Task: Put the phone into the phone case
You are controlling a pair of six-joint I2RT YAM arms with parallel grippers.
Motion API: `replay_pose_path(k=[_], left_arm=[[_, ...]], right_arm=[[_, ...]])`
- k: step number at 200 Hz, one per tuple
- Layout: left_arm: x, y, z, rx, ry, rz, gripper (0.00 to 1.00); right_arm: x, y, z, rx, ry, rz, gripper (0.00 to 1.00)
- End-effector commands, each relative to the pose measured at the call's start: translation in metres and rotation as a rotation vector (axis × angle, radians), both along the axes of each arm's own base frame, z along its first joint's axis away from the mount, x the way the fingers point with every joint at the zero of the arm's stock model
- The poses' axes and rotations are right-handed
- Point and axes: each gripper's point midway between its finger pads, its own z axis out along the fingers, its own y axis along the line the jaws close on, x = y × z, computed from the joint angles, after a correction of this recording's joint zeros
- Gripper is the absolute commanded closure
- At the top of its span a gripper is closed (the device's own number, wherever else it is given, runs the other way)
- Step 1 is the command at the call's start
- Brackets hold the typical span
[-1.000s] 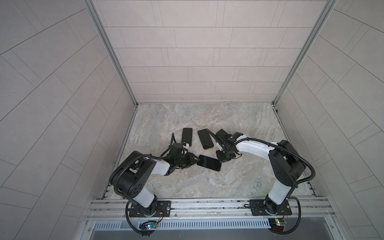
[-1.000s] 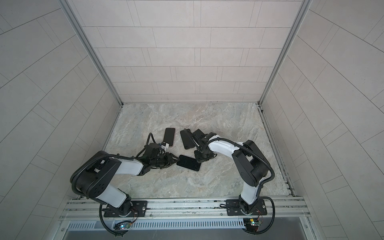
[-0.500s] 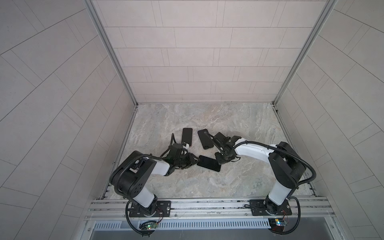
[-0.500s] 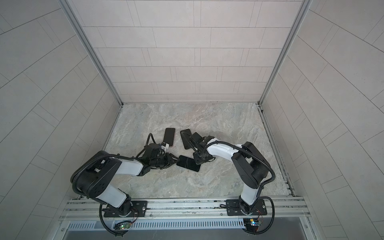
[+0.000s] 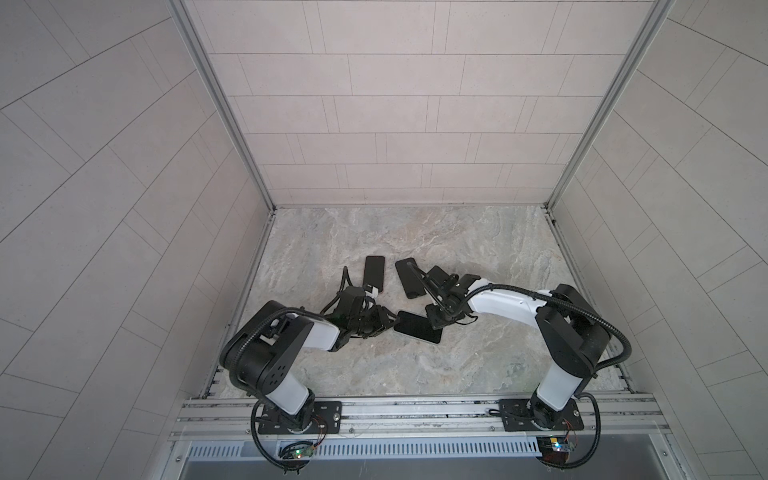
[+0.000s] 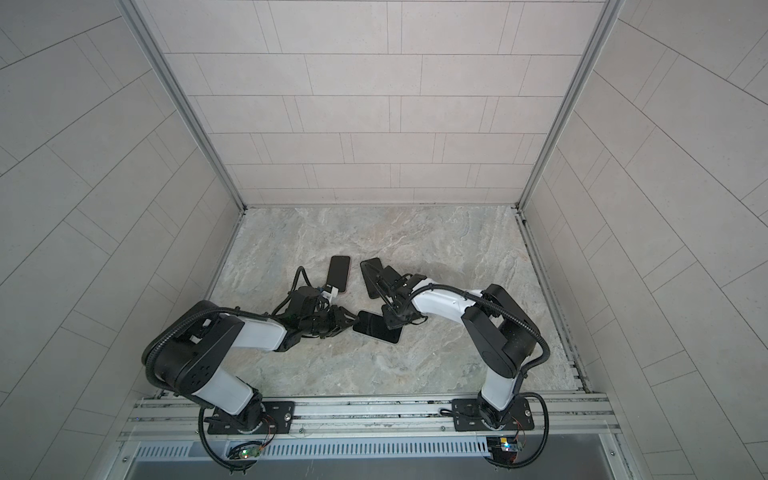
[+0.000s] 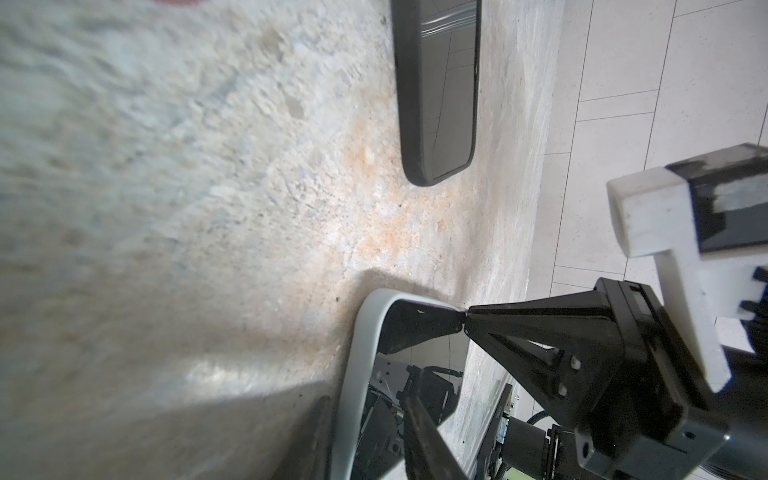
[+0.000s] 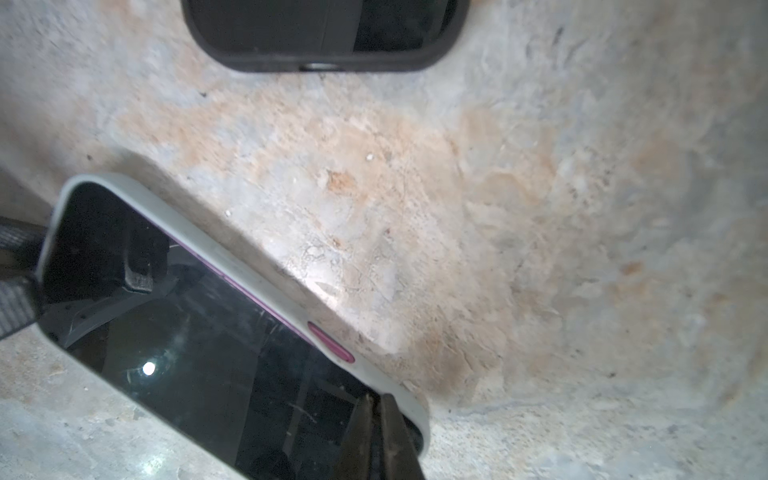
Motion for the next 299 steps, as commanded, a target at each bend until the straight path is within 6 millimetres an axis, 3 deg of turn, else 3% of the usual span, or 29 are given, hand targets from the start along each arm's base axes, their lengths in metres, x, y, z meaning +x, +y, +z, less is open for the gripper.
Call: replay_pose_path(k=[1,68,133,235,260,286,299], left_arm=[[-0.013,0.0,-0.01,0.012,0.065,-0.024,0.64],[-0.017,0.001,-0.015,-0.024,0.068,-0.008,0.64],[-0.013,0.005,-0.013,-0.089,0.068,0.015,0.65],[-0.007,0.008,-0.003,-0.101,0.04,0.03,0.65],[-0.005,0.009,-0.001,-0.098,0.033,0.038,0.65],[-0.001,0.013,0.005,-0.091,0.01,0.054,0.66],[0.001,0.015,0.007,-0.083,-0.002,0.063,0.66]], right_arm=[[-0.035,-0.027,-0.041,-0.151,0.162,0.023,0.89],[-0.027,0.007,-0.018,-0.166,0.144,0.062,0.86],[-0.025,0.044,-0.047,-0.105,0.231,-0.012,0.87],[-0.005,0.064,-0.061,-0.094,0.248,0.024,0.87],[0.006,0.068,-0.047,-0.069,0.217,0.034,0.87],[0.022,0.06,-0.004,-0.039,0.097,0.045,0.87],[0.029,0.055,0.027,0.003,0.013,0.061,0.86]])
